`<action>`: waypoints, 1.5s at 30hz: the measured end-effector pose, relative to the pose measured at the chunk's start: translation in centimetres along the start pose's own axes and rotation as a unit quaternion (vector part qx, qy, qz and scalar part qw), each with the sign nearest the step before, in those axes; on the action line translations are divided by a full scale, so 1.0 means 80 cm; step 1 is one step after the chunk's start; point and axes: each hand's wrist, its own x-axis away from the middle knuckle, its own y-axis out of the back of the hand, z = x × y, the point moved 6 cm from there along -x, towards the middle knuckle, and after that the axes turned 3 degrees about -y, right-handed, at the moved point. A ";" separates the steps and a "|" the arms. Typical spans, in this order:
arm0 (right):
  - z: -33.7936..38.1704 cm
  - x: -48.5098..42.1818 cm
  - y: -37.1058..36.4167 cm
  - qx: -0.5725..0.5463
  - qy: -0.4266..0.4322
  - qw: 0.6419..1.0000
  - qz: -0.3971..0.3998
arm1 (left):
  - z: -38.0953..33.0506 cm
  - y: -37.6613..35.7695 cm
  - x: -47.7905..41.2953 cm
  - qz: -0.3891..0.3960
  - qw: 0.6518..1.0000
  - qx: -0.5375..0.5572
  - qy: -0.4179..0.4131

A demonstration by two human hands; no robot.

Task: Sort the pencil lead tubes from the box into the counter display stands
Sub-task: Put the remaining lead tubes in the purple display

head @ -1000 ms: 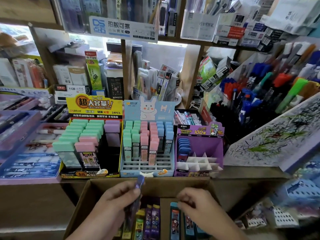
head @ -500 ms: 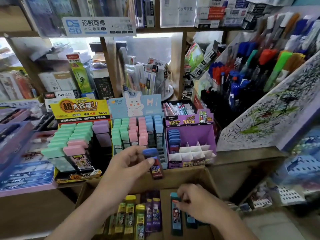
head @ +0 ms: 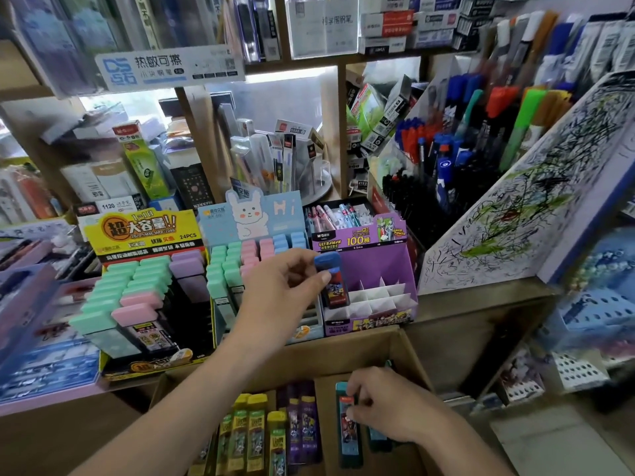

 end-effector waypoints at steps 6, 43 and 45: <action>0.000 0.001 0.000 -0.009 0.004 1.000 0.003 | 0.001 -0.002 -0.008 -0.034 0.994 -0.105 -0.021; 0.004 0.014 0.011 -0.009 -0.017 0.995 -0.094 | 0.045 0.005 0.096 -0.012 0.988 -0.149 0.033; 0.000 0.019 0.015 -0.007 -0.025 0.992 -0.124 | 0.076 -0.003 0.115 0.035 0.986 -0.125 0.109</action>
